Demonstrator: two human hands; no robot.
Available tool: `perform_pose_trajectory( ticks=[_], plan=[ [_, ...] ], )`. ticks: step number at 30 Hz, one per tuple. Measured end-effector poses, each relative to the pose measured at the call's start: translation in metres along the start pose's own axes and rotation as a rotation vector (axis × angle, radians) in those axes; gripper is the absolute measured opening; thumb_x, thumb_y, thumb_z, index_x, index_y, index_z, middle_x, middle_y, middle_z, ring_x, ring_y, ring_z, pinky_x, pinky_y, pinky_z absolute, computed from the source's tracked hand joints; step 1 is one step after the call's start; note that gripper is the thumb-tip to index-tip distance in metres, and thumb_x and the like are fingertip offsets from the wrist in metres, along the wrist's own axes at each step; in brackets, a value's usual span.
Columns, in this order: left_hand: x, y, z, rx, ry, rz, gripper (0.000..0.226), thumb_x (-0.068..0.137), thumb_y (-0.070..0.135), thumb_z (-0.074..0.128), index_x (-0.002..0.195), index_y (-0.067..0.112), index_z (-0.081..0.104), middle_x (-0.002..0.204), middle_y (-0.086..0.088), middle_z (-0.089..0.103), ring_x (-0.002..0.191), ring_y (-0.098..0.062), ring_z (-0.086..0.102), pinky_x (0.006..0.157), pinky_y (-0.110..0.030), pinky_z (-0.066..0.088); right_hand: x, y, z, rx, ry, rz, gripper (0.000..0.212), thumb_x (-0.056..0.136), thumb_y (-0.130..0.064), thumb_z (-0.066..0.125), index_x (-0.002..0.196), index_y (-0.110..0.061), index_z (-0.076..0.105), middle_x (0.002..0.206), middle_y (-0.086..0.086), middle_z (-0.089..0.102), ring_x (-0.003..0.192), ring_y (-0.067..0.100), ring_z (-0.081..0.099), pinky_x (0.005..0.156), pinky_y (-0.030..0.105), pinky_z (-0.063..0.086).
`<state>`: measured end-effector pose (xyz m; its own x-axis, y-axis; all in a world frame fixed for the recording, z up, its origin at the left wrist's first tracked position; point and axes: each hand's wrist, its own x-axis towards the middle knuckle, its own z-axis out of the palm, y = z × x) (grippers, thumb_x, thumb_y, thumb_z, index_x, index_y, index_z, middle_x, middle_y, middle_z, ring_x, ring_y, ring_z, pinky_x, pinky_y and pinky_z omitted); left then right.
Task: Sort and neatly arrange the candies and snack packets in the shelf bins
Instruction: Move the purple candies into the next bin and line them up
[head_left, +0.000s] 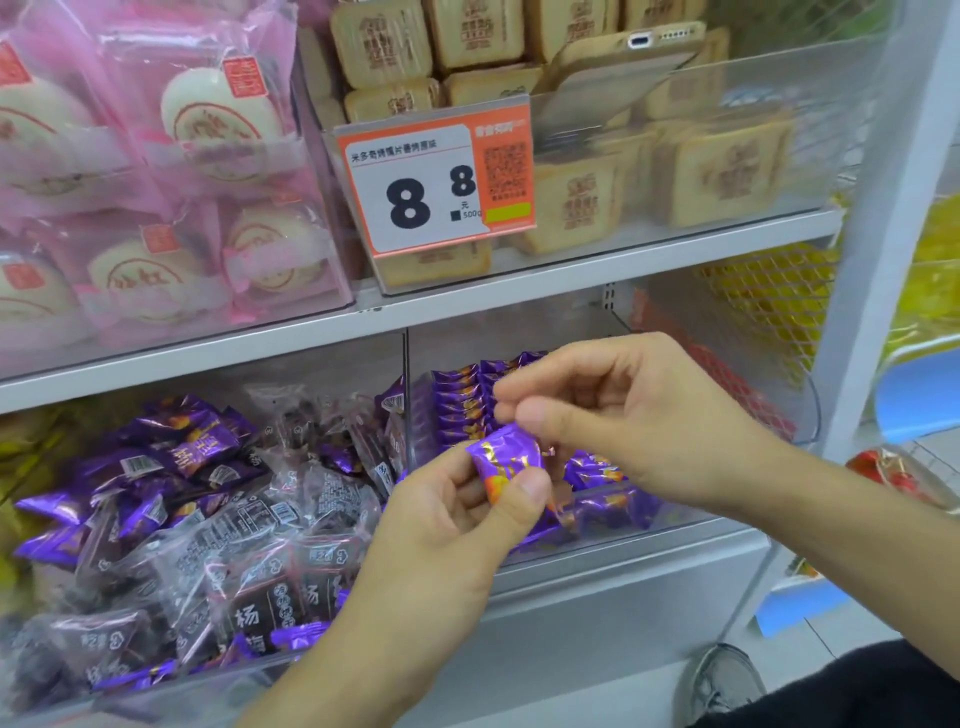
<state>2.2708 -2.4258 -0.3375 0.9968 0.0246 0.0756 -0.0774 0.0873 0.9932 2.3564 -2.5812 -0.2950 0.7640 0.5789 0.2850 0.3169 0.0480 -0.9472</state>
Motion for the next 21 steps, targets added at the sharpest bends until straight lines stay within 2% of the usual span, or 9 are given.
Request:
perform_pose_trajectory(
  ticks=[3, 7, 10, 12, 14, 16, 21],
  plan=[
    [0.004, 0.0, 0.005, -0.089, 0.055, 0.038, 0.038, 0.08, 0.019, 0.068, 0.117, 0.009, 0.067, 0.114, -0.012, 0.072, 0.112, -0.028, 0.067, 0.099, -0.032, 0.051, -0.004, 0.007, -0.01, 0.009, 0.076, 0.052, 0.036, 0.076, -0.028, 0.075, 0.11, -0.017, 0.07, 0.104, 0.009, 0.073, 0.082, 0.014, 0.069, 0.068, 0.026, 0.057],
    [0.009, 0.002, 0.02, -0.171, 0.074, 0.051, 0.044, 0.079, 0.013, 0.068, 0.121, 0.005, 0.063, 0.118, -0.015, 0.071, 0.114, -0.031, 0.065, 0.096, -0.034, 0.054, -0.012, 0.014, -0.028, -0.074, -0.109, 0.122, 0.052, 0.071, -0.037, 0.081, 0.119, -0.024, 0.066, 0.115, 0.001, 0.069, 0.1, 0.015, 0.07, 0.084, 0.042, 0.06],
    [0.018, 0.0, 0.035, -0.205, 0.118, 0.009, 0.045, 0.078, 0.016, 0.072, 0.121, 0.006, 0.065, 0.117, -0.017, 0.07, 0.113, -0.037, 0.064, 0.098, -0.048, 0.051, -0.013, 0.015, -0.044, -0.002, -0.158, 0.132, 0.059, 0.061, -0.02, 0.089, 0.117, -0.024, 0.069, 0.108, 0.009, 0.073, 0.094, 0.023, 0.07, 0.084, 0.045, 0.06],
    [0.026, 0.002, 0.044, -0.202, 0.131, -0.012, 0.041, 0.079, 0.016, 0.077, 0.118, 0.008, 0.068, 0.113, -0.017, 0.072, 0.108, -0.033, 0.067, 0.094, -0.042, 0.055, -0.013, 0.018, -0.051, -0.043, -0.144, 0.098, 0.061, 0.058, -0.015, 0.091, 0.115, -0.021, 0.069, 0.106, 0.007, 0.074, 0.093, 0.027, 0.07, 0.083, 0.049, 0.059],
    [0.035, 0.004, 0.053, -0.212, 0.126, -0.024, 0.037, 0.08, 0.017, 0.069, 0.116, 0.009, 0.069, 0.112, -0.014, 0.073, 0.106, -0.025, 0.069, 0.091, -0.033, 0.055, -0.013, 0.022, -0.056, -0.094, -0.081, 0.072, 0.059, 0.059, -0.019, 0.09, 0.113, -0.018, 0.069, 0.1, 0.007, 0.074, 0.088, 0.026, 0.071, 0.083, 0.048, 0.059],
    [0.045, 0.002, 0.059, -0.249, 0.102, -0.038, 0.037, 0.082, 0.017, 0.064, 0.118, 0.008, 0.067, 0.113, -0.015, 0.072, 0.109, -0.025, 0.068, 0.094, -0.034, 0.054, -0.011, 0.026, -0.061, -0.104, -0.036, 0.083, 0.059, 0.062, -0.019, 0.088, 0.117, -0.017, 0.066, 0.096, 0.009, 0.075, 0.084, 0.024, 0.071, 0.084, 0.045, 0.059],
    [0.065, -0.008, 0.057, -0.125, 0.12, -0.037, 0.045, 0.072, 0.02, 0.077, 0.115, 0.012, 0.068, 0.11, -0.015, 0.073, 0.109, -0.032, 0.066, 0.097, -0.037, 0.054, -0.006, 0.035, -0.077, -0.14, -0.046, 0.141, 0.059, 0.069, -0.004, 0.086, 0.122, -0.017, 0.06, 0.096, 0.003, 0.076, 0.083, 0.012, 0.068, 0.074, 0.032, 0.057]
  ],
)
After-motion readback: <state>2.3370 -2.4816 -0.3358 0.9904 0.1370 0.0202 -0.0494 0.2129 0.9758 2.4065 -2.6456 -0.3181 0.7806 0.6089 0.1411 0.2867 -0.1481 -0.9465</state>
